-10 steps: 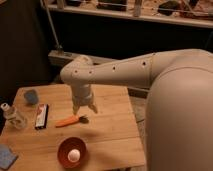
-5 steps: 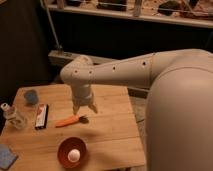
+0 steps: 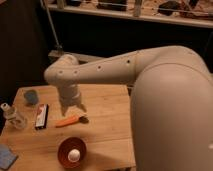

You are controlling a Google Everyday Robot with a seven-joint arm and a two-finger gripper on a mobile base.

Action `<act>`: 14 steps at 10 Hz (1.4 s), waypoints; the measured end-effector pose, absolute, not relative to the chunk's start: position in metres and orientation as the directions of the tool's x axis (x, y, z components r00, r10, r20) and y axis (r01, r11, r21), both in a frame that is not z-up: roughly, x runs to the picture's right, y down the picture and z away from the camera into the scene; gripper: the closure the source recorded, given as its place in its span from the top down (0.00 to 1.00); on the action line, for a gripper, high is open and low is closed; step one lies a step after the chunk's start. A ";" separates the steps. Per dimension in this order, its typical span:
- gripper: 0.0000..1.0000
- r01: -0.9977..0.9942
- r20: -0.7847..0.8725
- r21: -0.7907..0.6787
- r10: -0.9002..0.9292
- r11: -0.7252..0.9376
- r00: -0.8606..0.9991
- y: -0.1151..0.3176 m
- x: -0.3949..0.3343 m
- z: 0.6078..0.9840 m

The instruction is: Push the eraser across the table

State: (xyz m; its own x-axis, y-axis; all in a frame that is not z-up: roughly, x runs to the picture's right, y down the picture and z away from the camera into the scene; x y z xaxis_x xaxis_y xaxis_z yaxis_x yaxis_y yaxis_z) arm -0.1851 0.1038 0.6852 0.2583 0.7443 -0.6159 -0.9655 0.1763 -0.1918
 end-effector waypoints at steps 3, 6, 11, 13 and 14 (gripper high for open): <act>0.65 -0.903 -0.583 -0.329 0.692 0.277 0.425 0.127 -0.256 0.656; 0.65 -0.840 -0.562 -0.428 0.630 0.333 0.536 0.158 -0.304 0.632; 0.65 -0.763 -0.525 -0.472 0.554 0.442 0.646 0.203 -0.346 0.634; 0.65 -0.766 -0.558 -0.467 0.525 0.442 0.643 0.230 -0.359 0.645; 0.65 -0.778 -0.577 -0.458 0.522 0.429 0.628 0.237 -0.363 0.651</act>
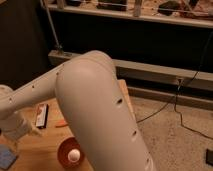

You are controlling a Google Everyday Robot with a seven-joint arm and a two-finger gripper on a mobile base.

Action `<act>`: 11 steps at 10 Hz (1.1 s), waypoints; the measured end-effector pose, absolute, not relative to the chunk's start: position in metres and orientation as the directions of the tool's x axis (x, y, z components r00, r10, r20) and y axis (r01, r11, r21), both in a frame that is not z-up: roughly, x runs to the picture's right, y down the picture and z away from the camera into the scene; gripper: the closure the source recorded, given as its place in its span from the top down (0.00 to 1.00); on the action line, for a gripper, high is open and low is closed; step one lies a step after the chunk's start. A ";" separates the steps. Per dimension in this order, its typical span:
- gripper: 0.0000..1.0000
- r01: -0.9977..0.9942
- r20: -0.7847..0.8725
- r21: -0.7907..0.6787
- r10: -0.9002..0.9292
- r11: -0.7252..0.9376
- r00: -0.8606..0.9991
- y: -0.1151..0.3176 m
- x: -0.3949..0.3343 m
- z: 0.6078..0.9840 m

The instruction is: Push the eraser across the table

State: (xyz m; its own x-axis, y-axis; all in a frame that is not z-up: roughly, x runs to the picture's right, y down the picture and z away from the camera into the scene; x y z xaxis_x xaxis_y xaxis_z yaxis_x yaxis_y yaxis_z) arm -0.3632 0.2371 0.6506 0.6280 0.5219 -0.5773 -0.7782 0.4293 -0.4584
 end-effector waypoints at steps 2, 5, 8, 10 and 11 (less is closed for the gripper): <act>0.65 -0.830 -0.628 -0.414 0.543 0.372 0.557 0.245 -0.373 0.662; 0.65 -0.912 -0.678 -0.310 0.610 0.270 0.411 0.237 -0.378 0.676; 0.65 -0.916 -0.680 -0.304 0.614 0.260 0.400 0.236 -0.380 0.676; 0.65 -0.917 -0.681 -0.302 0.614 0.261 0.400 0.236 -0.379 0.676; 0.65 -0.919 -0.684 -0.296 0.615 0.259 0.394 0.236 -0.378 0.677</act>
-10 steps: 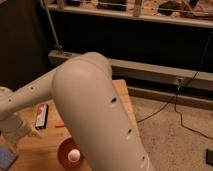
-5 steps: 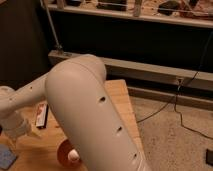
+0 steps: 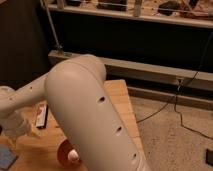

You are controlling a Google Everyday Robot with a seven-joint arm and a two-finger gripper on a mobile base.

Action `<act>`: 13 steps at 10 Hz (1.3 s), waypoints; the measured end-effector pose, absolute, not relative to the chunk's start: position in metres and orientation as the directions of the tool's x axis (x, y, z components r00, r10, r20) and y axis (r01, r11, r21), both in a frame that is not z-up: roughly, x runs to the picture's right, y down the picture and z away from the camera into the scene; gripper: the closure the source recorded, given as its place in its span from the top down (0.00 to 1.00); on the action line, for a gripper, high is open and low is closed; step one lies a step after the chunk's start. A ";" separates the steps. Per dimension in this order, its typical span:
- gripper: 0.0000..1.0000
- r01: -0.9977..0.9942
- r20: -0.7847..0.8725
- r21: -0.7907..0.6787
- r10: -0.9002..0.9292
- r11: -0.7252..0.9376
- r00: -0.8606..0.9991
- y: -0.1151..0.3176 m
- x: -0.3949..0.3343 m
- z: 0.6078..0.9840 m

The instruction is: Push the eraser across the table

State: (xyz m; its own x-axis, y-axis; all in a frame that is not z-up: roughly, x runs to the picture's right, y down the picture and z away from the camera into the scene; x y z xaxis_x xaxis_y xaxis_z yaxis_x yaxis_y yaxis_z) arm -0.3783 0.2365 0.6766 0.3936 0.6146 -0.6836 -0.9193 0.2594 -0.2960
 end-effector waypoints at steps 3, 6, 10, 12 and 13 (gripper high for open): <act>0.65 -0.946 -0.705 -0.255 0.631 0.198 0.323 0.245 -0.385 0.668; 0.65 -0.963 -0.714 -0.228 0.647 0.147 0.268 0.250 -0.390 0.661; 0.65 -0.965 -0.715 -0.221 0.649 0.141 0.258 0.251 -0.390 0.661; 0.64 -0.966 -0.716 -0.218 0.650 0.140 0.256 0.251 -0.393 0.668; 0.56 -0.963 -0.713 -0.230 0.649 0.142 0.266 0.253 -0.401 0.677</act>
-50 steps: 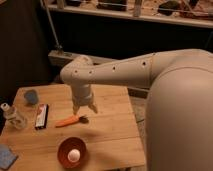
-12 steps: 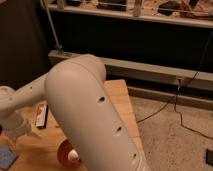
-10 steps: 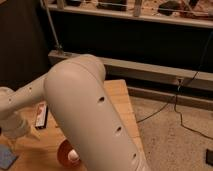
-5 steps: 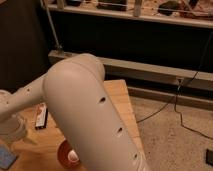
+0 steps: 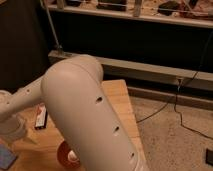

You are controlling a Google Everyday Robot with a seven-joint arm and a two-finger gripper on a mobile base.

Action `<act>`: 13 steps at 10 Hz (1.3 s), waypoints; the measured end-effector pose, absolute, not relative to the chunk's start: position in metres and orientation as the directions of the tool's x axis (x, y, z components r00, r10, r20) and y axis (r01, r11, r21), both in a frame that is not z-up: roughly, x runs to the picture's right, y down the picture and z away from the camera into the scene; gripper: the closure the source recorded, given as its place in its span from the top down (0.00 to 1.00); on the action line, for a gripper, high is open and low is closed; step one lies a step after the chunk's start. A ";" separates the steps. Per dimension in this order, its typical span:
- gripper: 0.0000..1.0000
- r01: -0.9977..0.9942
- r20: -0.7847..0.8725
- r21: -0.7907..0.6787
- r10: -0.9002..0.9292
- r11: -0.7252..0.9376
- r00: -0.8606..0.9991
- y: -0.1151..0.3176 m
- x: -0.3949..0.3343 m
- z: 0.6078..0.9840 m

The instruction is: Push the eraser across the table

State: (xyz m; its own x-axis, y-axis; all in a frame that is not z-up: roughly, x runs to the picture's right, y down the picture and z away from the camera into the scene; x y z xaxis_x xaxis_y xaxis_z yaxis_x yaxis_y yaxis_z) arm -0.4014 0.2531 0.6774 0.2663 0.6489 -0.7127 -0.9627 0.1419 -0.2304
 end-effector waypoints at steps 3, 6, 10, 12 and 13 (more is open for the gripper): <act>0.46 -0.955 -0.709 -0.258 0.643 0.146 0.290 0.254 -0.416 0.692; 0.46 -0.956 -0.711 -0.256 0.641 0.147 0.289 0.250 -0.414 0.704; 0.46 -0.969 -0.735 -0.202 0.632 0.142 0.246 0.247 -0.396 0.724; 0.46 -0.977 -0.746 -0.174 0.632 0.121 0.211 0.244 -0.395 0.735; 0.46 -0.980 -0.749 -0.165 0.632 0.113 0.199 0.243 -0.396 0.740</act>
